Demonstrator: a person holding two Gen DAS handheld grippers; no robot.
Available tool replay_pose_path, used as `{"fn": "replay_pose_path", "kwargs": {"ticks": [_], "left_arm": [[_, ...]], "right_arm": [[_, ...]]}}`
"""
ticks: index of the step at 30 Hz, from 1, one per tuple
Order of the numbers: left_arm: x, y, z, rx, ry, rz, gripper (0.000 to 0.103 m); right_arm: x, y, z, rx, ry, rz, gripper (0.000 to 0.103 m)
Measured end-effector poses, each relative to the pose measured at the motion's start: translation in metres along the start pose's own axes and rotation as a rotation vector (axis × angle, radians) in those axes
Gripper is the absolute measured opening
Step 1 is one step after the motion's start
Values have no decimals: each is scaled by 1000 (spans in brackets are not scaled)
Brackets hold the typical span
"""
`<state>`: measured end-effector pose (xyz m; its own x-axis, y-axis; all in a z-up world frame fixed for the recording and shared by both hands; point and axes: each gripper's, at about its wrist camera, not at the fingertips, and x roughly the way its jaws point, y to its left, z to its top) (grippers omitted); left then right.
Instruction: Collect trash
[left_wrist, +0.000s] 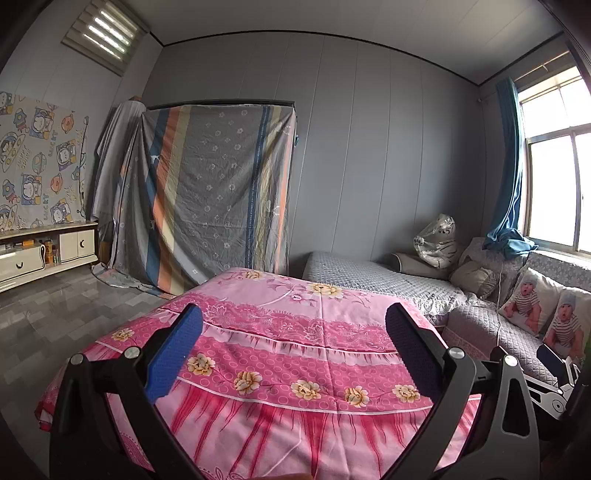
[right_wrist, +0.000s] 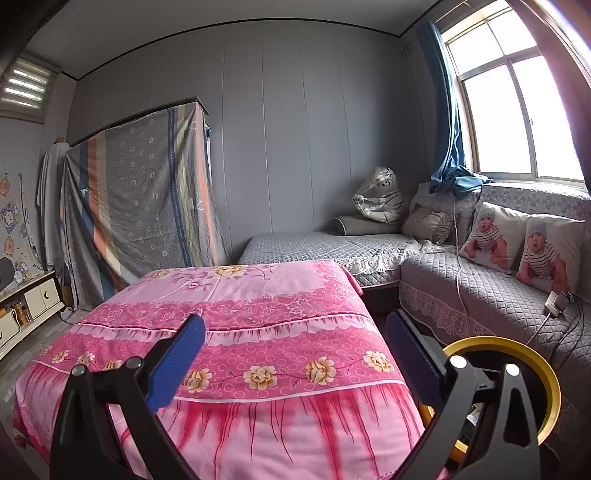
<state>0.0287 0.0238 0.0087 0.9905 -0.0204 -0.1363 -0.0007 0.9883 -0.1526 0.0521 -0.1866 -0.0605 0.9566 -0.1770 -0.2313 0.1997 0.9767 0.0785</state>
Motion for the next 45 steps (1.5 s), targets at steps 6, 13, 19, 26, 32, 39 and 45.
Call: {"fn": "replay_pose_path", "kwargs": {"ticks": [6, 13, 19, 26, 32, 39, 45], "left_arm": [[3, -1, 0, -1, 8, -5, 95], [4, -4, 0, 9, 10, -12, 95], [6, -5, 0, 8, 19, -23, 95], [6, -7, 0, 16, 21, -28, 95], [6, -8, 0, 16, 25, -34, 95], [9, -9, -1, 20, 32, -42, 95], [10, -8, -1, 19, 35, -44, 95]], "right_arm": [[3, -2, -2, 5, 15, -4, 95], [6, -5, -3, 14, 24, -9, 95], [7, -6, -4, 18, 29, -11, 95], [10, -6, -6, 26, 39, -15, 95], [11, -7, -6, 30, 40, -18, 95], [13, -8, -9, 34, 55, -20, 95], [13, -8, -10, 36, 59, -24, 95]]}}
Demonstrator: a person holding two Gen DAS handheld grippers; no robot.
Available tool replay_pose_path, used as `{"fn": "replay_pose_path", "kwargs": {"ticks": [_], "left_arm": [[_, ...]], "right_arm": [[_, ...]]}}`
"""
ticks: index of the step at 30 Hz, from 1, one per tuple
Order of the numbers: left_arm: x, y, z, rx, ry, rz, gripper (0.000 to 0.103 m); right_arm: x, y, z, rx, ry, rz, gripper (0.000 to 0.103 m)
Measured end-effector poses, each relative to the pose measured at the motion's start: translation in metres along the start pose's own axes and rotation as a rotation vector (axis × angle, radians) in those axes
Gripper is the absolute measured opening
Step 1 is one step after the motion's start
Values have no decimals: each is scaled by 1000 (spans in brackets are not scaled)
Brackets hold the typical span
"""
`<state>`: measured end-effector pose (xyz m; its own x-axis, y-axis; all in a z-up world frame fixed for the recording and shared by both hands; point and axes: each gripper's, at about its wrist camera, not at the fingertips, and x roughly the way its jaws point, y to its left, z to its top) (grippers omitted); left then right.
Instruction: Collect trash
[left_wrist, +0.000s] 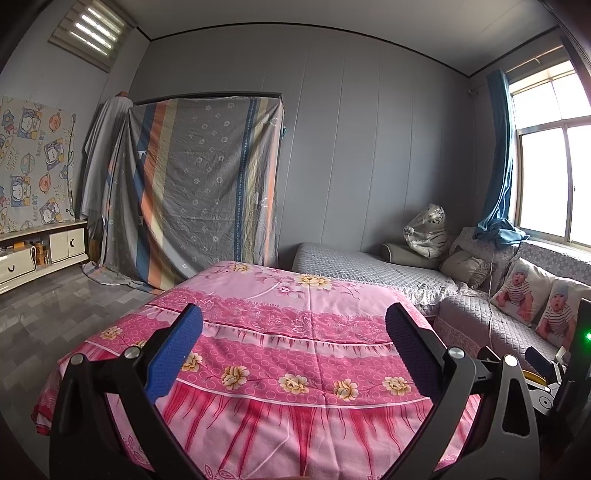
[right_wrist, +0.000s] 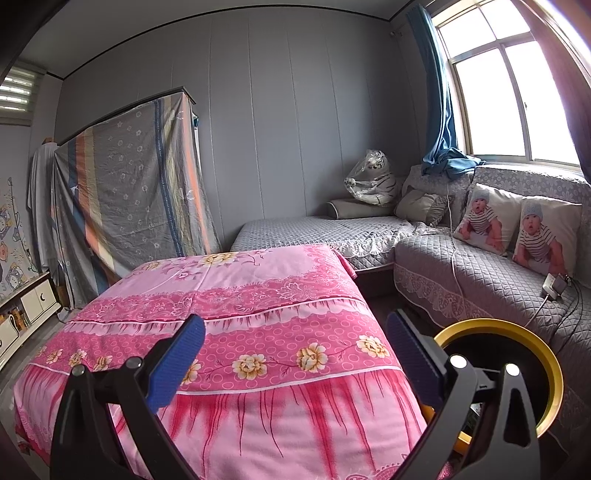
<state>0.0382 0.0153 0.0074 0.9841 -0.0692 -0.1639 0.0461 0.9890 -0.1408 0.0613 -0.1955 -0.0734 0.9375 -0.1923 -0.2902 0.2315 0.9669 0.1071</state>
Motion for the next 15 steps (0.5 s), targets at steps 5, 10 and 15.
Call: {"fn": "replay_pose_path", "kwargs": {"ticks": [5, 10, 15], "left_arm": [[2, -1, -3, -1, 6, -3, 95], [2, 0, -3, -3, 9, -7, 95], [4, 0, -3, -2, 17, -10, 95]], "right_arm": [[1, -1, -1, 2, 4, -3, 95], [3, -2, -1, 3, 10, -1, 95], [4, -2, -2, 6, 16, -1, 95]]}}
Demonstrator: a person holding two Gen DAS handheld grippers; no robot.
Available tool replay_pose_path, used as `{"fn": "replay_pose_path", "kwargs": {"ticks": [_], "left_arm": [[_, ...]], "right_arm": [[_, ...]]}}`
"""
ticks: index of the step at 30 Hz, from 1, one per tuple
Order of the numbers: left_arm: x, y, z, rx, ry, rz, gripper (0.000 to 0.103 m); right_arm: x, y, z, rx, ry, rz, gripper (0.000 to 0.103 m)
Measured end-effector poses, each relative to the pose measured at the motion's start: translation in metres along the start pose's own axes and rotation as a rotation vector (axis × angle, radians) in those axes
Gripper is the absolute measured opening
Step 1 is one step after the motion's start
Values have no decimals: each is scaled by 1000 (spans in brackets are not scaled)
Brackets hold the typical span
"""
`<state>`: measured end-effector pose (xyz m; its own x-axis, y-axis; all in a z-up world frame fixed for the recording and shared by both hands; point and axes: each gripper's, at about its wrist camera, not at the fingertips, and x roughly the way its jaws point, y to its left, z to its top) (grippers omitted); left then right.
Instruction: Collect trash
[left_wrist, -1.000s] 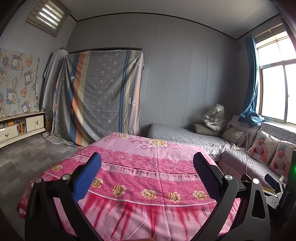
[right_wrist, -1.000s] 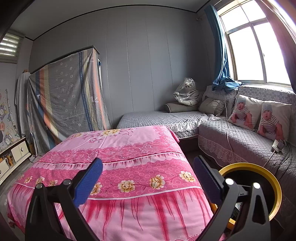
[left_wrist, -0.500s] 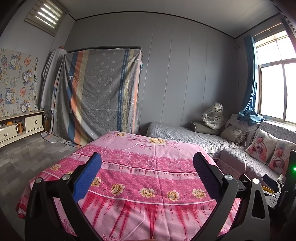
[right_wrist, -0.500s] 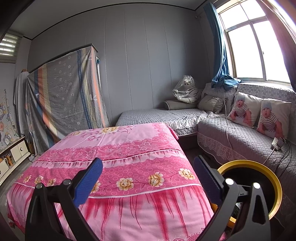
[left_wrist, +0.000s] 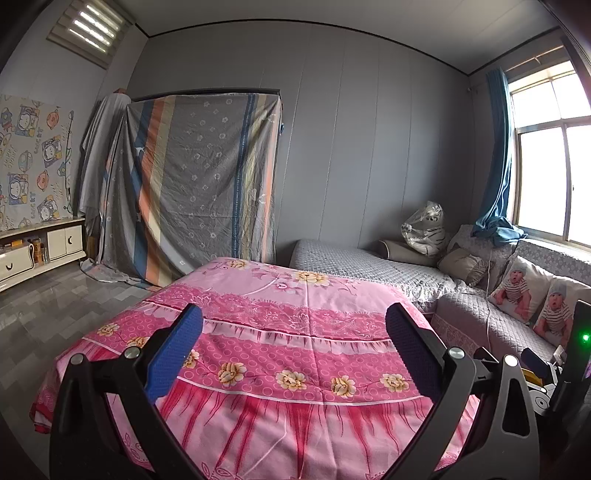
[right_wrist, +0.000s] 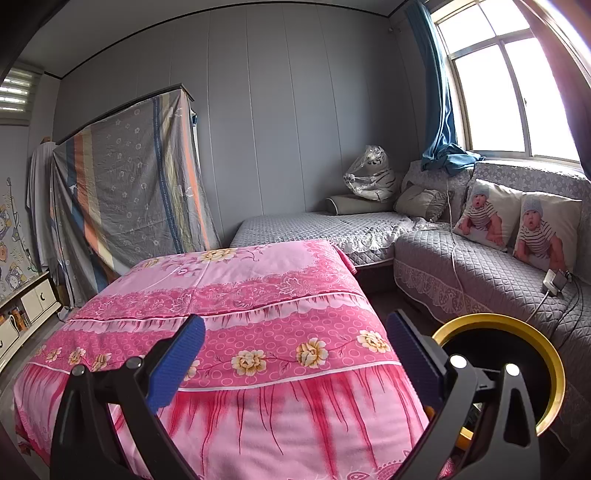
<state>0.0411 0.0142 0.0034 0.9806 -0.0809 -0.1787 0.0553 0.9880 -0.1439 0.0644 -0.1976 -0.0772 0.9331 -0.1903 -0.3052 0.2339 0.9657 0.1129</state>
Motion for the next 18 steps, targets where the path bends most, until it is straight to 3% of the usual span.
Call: {"fn": "replay_pose_path", "kwargs": {"ticks": [18], "left_arm": [[2, -3, -2, 13, 15, -23, 95]], "right_arm": [[3, -6, -1, 11, 11, -2, 95]]}}
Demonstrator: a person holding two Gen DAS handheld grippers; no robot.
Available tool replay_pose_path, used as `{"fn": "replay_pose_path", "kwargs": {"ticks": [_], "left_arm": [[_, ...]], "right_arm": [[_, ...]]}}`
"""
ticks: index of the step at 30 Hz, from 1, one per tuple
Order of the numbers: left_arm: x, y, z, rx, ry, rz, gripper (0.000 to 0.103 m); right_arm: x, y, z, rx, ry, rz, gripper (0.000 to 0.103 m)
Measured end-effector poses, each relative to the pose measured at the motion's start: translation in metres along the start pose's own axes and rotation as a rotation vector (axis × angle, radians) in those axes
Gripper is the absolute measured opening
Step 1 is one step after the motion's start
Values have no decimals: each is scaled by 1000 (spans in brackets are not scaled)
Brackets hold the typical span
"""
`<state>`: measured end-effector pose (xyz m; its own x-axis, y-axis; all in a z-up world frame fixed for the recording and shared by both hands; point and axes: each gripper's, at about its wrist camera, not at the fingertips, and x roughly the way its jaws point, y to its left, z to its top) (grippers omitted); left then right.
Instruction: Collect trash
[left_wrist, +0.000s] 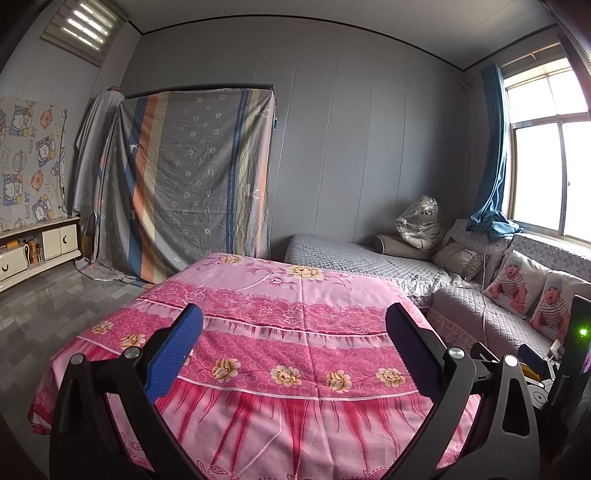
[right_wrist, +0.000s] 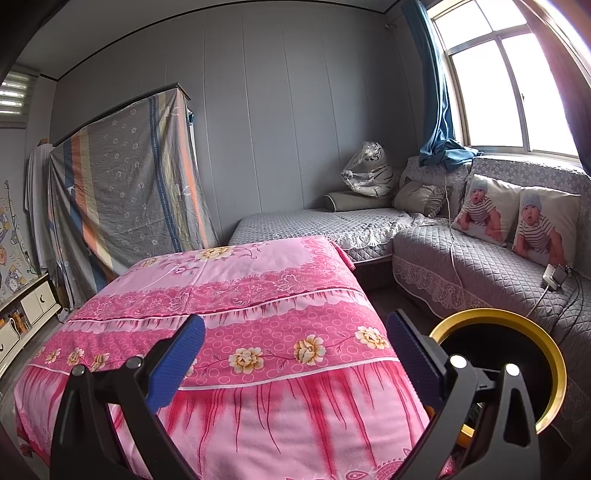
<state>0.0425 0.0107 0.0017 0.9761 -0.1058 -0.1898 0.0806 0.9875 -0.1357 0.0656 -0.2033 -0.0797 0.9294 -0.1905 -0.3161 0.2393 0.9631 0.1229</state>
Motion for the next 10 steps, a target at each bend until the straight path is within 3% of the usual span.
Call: {"fn": "replay_pose_path", "kwargs": {"ticks": [10], "left_arm": [[-1, -3, 0, -5, 6, -2, 95]], "right_arm": [[0, 0, -1, 1, 2, 1, 95]]}}
